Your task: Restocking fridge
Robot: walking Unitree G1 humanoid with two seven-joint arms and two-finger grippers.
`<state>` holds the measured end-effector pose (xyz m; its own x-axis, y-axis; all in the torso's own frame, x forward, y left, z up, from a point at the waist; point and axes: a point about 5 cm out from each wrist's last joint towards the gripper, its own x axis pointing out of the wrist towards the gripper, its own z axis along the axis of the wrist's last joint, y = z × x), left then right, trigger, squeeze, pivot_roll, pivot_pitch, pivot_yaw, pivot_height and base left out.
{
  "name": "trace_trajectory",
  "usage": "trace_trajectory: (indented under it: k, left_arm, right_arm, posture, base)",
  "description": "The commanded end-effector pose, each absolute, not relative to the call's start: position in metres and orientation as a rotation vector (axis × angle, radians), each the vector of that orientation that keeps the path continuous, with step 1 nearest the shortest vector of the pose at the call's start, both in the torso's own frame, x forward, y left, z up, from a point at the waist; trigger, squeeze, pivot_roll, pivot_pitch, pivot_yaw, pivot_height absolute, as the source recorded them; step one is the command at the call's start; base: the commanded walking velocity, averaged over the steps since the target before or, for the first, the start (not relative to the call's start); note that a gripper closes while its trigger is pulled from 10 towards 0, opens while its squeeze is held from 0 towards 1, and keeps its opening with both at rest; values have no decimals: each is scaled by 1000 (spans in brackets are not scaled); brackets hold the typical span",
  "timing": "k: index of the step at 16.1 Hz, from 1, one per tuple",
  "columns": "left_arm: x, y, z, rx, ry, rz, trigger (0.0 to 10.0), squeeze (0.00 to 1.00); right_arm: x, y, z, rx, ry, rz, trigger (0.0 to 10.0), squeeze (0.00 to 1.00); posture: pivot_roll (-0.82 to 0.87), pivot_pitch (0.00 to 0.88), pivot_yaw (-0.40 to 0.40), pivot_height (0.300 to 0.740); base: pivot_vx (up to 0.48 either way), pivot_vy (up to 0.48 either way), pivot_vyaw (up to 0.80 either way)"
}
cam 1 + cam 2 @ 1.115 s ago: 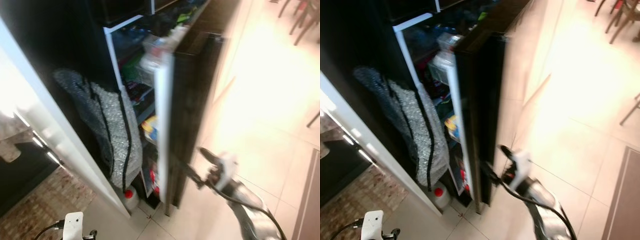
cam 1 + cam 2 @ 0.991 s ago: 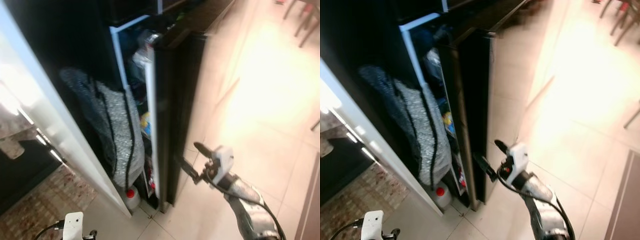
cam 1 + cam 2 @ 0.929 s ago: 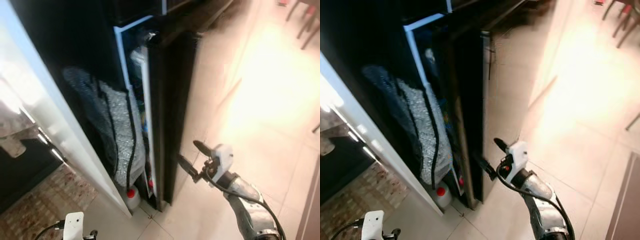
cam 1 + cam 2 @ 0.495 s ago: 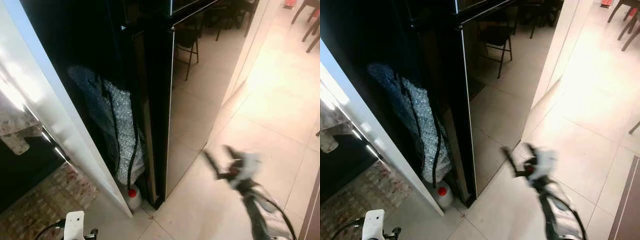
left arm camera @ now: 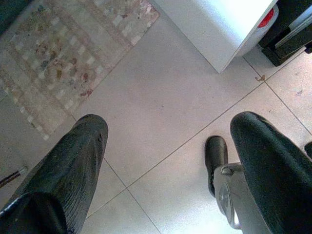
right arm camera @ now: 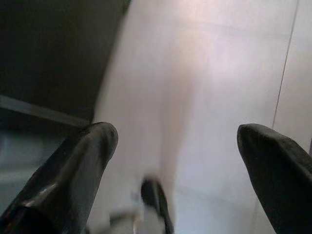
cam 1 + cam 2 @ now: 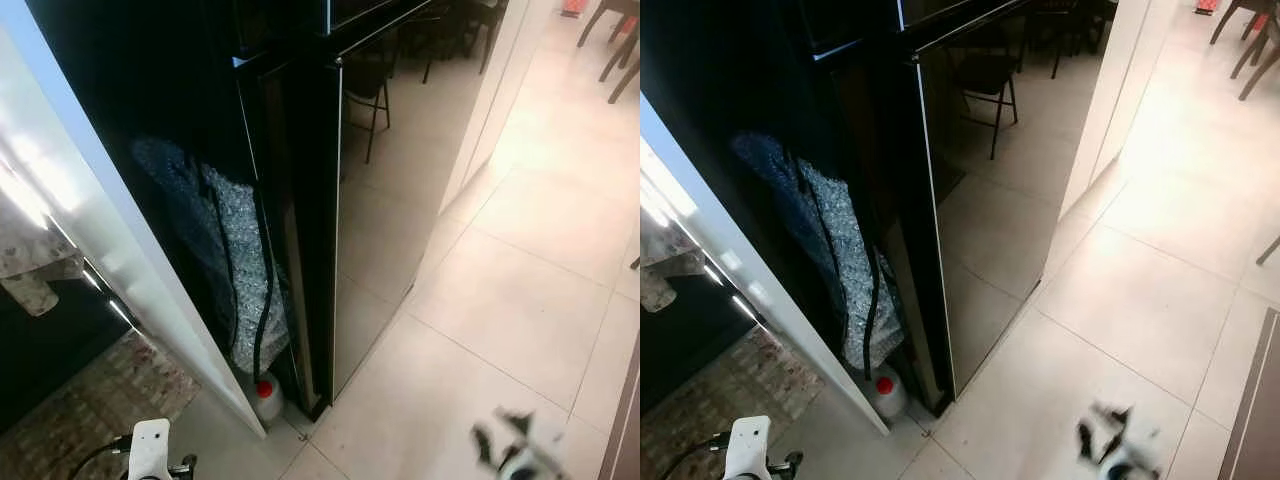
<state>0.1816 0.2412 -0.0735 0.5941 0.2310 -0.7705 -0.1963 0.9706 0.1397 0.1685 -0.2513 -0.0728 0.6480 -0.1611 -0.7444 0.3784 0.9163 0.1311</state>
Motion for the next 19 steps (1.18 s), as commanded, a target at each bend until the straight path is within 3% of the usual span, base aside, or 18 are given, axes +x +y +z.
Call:
trace_trajectory:
  k: [1,3,8,12,19]
  left_arm:
    - [181,242,-73,65,907,236,10000,0]
    - [188,239,-71,86,892,201,10000,0]
    - [188,236,-71,81,889,199,10000,0]
    - [187,236,-72,85,891,194,10000,0]
    - [185,236,-73,44,877,233,10000,0]
  right_arm:
    - [157,-240,-82,253,895,-269,10000,0]
    - [150,-218,-92,264,944,-225,10000,0]
    - [149,-216,-93,198,973,-224,10000,0]
    - [150,-209,-94,25,1027,-20,10000,0]
    - [134,-224,-98,158,1038,-214,10000,0]
  posture:
    - [-89,42,47,740]
    - [-82,52,46,740]
    - [-77,59,31,740]
    - [-74,64,44,740]
    - [-44,57,29,740]
  base:
    - [0,0,0]
    - [0,0,0]
    - [0,0,550]
    - [0,0,788]
    - [0,0,797]
